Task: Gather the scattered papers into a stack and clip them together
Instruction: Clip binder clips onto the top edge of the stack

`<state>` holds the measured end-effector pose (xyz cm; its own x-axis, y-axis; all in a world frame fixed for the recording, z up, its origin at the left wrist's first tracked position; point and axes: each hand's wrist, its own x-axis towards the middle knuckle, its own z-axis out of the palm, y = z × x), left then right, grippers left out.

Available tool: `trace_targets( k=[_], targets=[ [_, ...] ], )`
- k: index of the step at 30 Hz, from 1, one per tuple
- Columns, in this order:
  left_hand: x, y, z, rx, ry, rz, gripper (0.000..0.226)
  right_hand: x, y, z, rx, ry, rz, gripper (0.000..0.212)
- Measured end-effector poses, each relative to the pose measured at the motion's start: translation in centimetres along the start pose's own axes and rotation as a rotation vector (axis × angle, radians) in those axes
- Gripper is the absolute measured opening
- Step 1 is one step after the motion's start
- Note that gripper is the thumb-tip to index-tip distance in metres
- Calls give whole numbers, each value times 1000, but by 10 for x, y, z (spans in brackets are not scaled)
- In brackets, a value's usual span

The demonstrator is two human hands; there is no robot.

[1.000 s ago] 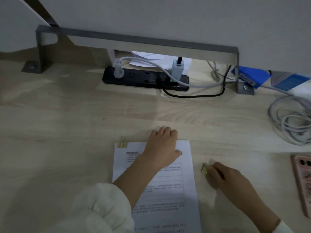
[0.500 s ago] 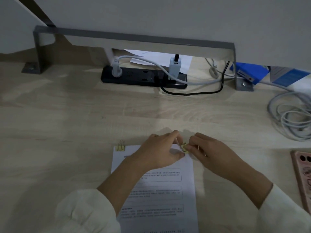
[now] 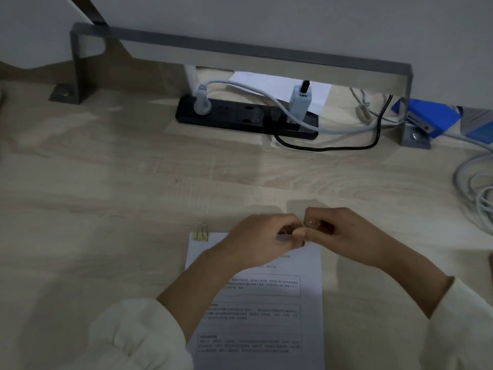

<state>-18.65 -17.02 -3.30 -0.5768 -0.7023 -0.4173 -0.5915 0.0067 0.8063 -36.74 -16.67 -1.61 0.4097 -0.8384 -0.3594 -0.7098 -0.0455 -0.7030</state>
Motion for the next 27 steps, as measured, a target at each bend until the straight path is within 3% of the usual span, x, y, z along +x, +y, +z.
trace_targets(
  k=[3,6,12,27],
  targets=[
    [3,-3,-1,-14,-54,-107,33,6,3,-6,52,23,29,54],
    [6,-8,-4,66,-84,-168,27,12,1,-11,52,-7,39,58],
    [6,-8,-9,91,-95,-189,20,22,-1,-6,-23,-143,-6,36],
    [0,-8,-11,-53,-110,-152,15,37,2,-10,-102,-340,-39,34]
  ],
)
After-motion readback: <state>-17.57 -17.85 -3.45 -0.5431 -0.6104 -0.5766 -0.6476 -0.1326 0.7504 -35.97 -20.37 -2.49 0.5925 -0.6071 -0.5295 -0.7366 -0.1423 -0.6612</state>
